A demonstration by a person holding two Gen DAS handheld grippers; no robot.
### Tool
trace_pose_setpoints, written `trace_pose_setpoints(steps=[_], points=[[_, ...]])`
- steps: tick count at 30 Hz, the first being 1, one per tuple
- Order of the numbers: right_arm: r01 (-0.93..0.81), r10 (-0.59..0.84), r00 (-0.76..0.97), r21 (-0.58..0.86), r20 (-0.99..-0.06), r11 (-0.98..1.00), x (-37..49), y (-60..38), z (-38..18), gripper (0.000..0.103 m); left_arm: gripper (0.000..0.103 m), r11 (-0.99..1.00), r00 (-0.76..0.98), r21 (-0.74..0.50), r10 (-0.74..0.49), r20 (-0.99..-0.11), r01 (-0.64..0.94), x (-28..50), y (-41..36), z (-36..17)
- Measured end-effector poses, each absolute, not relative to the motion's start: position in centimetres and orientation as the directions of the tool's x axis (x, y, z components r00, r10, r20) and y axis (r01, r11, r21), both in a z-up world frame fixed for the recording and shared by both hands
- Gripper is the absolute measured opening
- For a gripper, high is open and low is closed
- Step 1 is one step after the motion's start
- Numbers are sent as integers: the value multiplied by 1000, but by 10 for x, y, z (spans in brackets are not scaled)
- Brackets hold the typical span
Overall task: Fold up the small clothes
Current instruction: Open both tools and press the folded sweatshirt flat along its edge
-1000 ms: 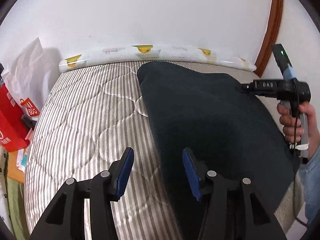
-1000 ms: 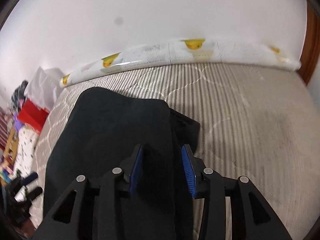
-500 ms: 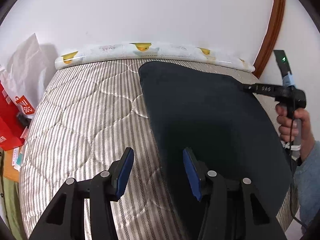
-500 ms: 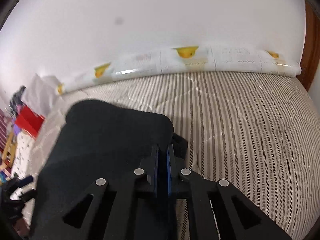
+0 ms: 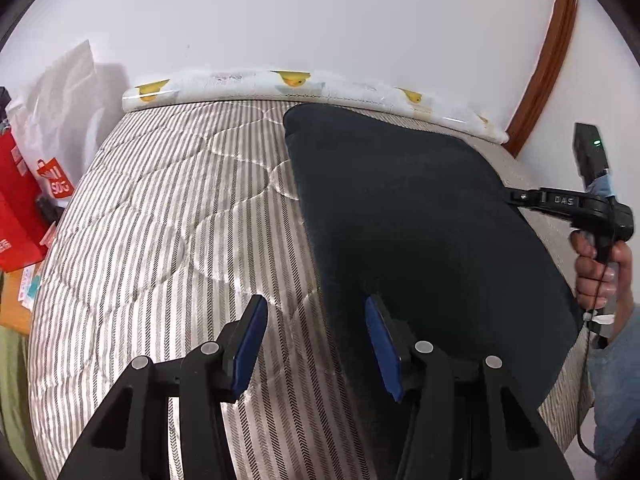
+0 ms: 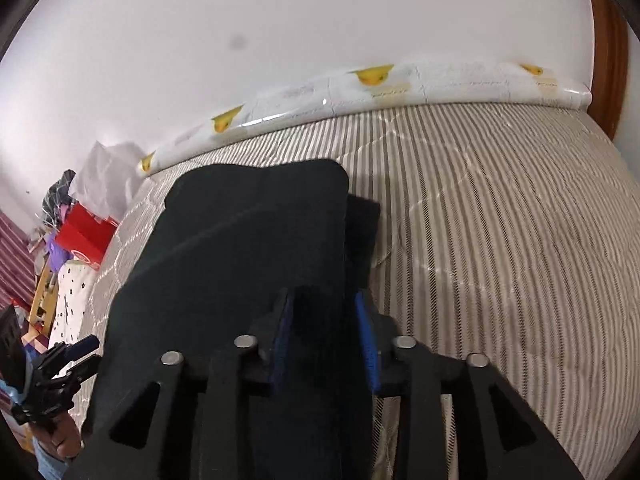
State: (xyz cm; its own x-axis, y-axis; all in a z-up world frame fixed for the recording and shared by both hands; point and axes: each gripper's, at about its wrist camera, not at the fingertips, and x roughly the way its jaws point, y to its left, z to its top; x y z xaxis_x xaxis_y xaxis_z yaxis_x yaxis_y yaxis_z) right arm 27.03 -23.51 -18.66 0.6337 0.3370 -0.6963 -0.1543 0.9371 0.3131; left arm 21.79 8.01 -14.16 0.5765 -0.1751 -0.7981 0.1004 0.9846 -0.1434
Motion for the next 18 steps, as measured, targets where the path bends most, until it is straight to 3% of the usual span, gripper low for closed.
trace_pose_setpoints(steps=[4,7,10,14,18], points=[[-212,340,713,273,-614,938,251,-248,-167,2,49,984,576,-143,-177,-798,103,211,78,-139],[-138,320,656,308,-683,941,264,-258,-185,2,49,985,574,-138,-173,-800,104,207,75,-138],[-106,215,666,195,-715,975,258,-244,-187,3,48,988,577,-113,-153,-802,104,200,71,-134],[-60,221,671,245,-708,968,227,-255,-179,17,49,989,593,-80,-137,-793,123,182,70,-132],[-30,272,673,342,-688,939,176,-272,-191,43,49,985,598,-121,-169,-784,120,166,74,-132]])
